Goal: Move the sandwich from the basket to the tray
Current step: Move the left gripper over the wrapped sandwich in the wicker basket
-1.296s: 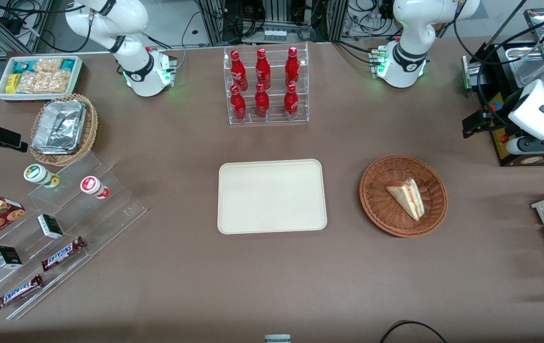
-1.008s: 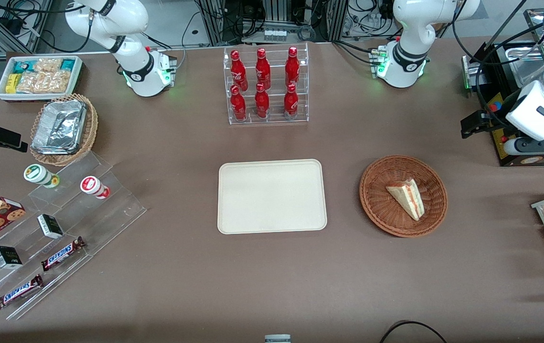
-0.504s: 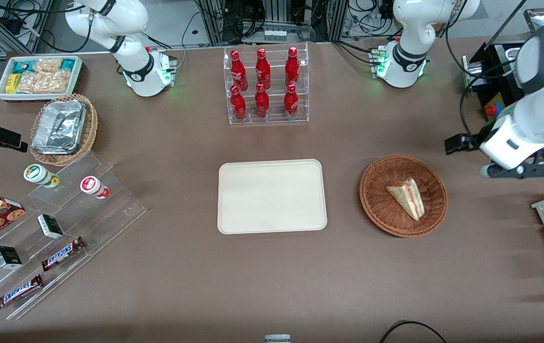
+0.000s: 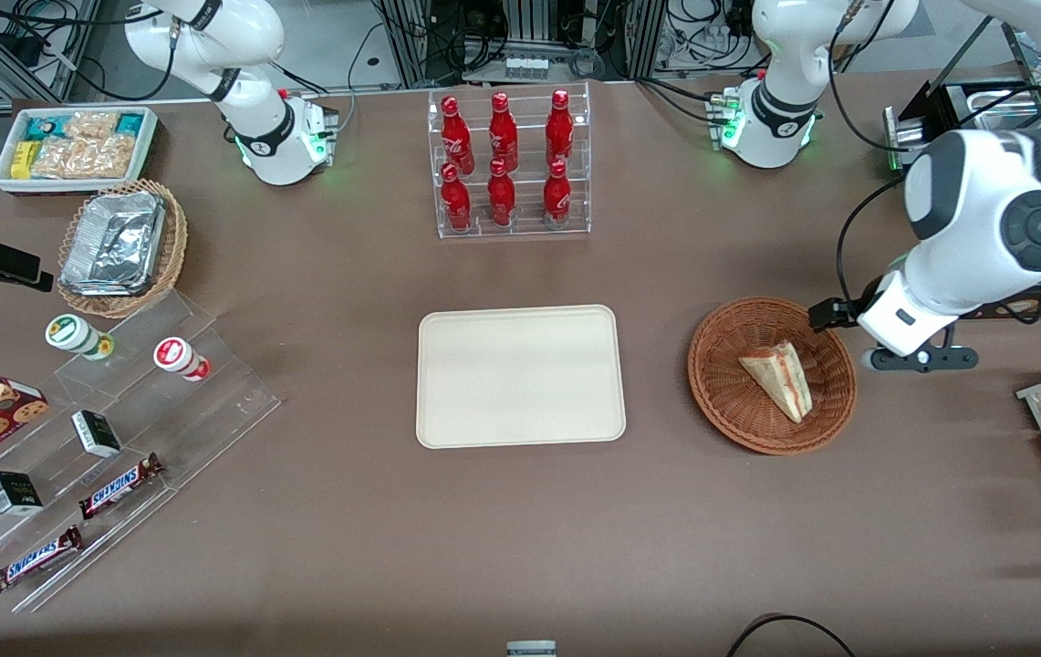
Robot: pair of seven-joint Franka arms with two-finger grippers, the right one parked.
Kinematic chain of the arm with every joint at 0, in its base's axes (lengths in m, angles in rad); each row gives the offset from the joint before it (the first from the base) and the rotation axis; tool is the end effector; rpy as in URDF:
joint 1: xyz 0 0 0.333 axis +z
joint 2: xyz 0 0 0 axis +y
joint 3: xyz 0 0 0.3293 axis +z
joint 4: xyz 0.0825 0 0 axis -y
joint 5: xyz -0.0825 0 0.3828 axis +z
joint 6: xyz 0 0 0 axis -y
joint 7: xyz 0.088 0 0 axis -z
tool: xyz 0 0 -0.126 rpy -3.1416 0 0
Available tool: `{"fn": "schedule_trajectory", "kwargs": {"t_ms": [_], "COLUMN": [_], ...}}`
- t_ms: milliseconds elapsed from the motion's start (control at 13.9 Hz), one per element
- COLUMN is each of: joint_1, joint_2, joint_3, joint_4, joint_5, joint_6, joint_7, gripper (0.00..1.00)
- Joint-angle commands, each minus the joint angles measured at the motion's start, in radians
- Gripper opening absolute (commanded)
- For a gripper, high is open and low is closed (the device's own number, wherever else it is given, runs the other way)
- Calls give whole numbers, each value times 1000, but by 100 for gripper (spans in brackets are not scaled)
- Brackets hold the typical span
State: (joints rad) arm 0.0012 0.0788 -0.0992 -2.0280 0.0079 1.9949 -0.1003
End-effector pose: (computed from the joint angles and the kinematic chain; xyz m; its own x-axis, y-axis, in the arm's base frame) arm 0.5502 -0.0528 0.3954 0.9938 -0.0009 -0.1108 -0.0020 -0.9999 -0.0101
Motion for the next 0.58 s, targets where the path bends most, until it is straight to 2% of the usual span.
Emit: {"fn": "schedule_trajectory", "kwargs": {"t_ms": [0,504], "joint_1": [-6,-79], "joint_2": [-53,10], "joint_3": [4,1], "joint_4": [-124,-159], "joint_5": [-3,1], "joint_6": [128,306], "joint_7": [-95,-675], "gripper": [100,100]}}
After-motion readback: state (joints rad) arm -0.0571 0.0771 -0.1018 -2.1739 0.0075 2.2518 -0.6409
